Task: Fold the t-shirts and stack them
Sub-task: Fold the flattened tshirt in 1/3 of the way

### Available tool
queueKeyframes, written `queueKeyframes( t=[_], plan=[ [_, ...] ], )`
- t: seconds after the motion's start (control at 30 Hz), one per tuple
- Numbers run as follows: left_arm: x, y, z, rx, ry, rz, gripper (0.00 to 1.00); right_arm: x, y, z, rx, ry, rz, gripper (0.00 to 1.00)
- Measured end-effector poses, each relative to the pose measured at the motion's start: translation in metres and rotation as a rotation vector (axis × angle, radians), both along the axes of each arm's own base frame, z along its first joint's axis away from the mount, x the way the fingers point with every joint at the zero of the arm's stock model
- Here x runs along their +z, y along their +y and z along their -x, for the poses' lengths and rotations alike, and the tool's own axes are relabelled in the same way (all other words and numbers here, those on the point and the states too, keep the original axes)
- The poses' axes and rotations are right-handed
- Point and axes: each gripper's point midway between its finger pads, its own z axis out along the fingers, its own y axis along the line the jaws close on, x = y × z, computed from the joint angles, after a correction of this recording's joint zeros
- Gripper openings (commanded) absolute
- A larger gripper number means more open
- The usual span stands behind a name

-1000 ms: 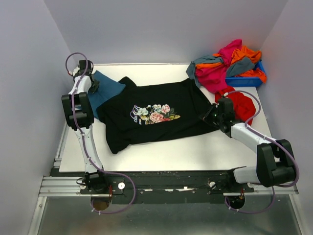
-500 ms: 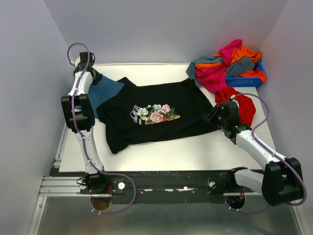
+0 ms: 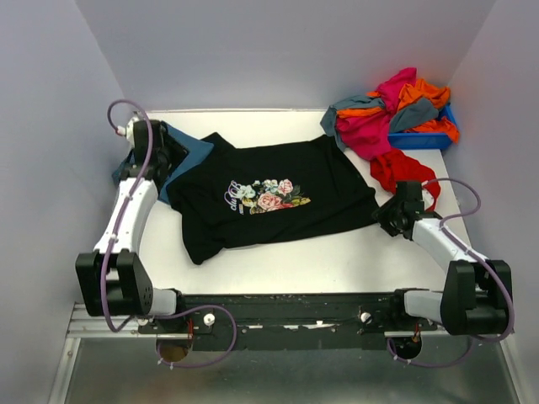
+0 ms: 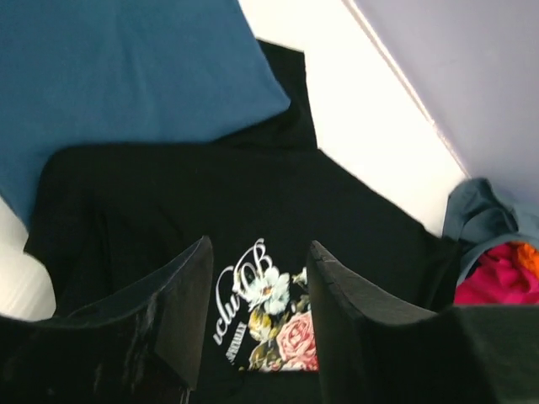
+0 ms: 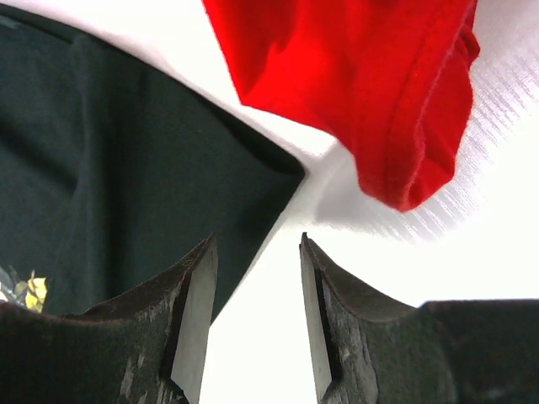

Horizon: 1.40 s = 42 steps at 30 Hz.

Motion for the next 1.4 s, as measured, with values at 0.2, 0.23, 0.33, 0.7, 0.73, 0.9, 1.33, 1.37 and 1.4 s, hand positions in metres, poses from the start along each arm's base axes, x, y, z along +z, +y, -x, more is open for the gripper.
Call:
queueKeyframes(
  t=[0.2, 0.23, 0.33, 0.7, 0.73, 0.9, 1.33, 1.37, 1.4],
  plan=[
    [-0.053, -0.021, 0.074, -0.022, 0.069, 0.047, 0.59, -0.018, -0.007, 0.000, -0.061, 0.069, -0.031, 0.51],
    [-0.058, -0.021, 0.082, -0.019, 0.073, 0.052, 0.59, -0.019, -0.007, -0.002, -0.071, 0.075, -0.037, 0.50],
    [-0.063, -0.021, 0.100, -0.007, 0.068, 0.061, 0.58, -0.021, -0.008, -0.006, -0.107, 0.082, -0.054, 0.43],
    [-0.068, 0.001, 0.128, 0.136, 0.101, 0.034, 0.57, -0.017, -0.016, -0.005, -0.230, 0.041, -0.089, 0.01],
    [-0.072, 0.001, 0.129, 0.137, 0.110, 0.032, 0.57, -0.014, -0.017, 0.000, -0.240, 0.026, -0.089, 0.01],
    [-0.099, -0.001, 0.131, 0.120, 0.193, 0.009, 0.57, 0.001, -0.022, 0.029, -0.272, -0.054, -0.082, 0.01],
    [-0.152, 0.006, 0.124, 0.136, 0.357, -0.065, 0.53, 0.011, -0.048, 0.079, -0.395, -0.137, 0.016, 0.01],
    [-0.155, 0.007, 0.122, 0.141, 0.359, -0.066, 0.52, 0.008, -0.049, 0.081, -0.392, -0.116, 0.025, 0.01],
    [-0.157, 0.007, 0.119, 0.143, 0.359, -0.067, 0.53, 0.005, -0.049, 0.082, -0.387, -0.093, 0.034, 0.01]
  ],
)
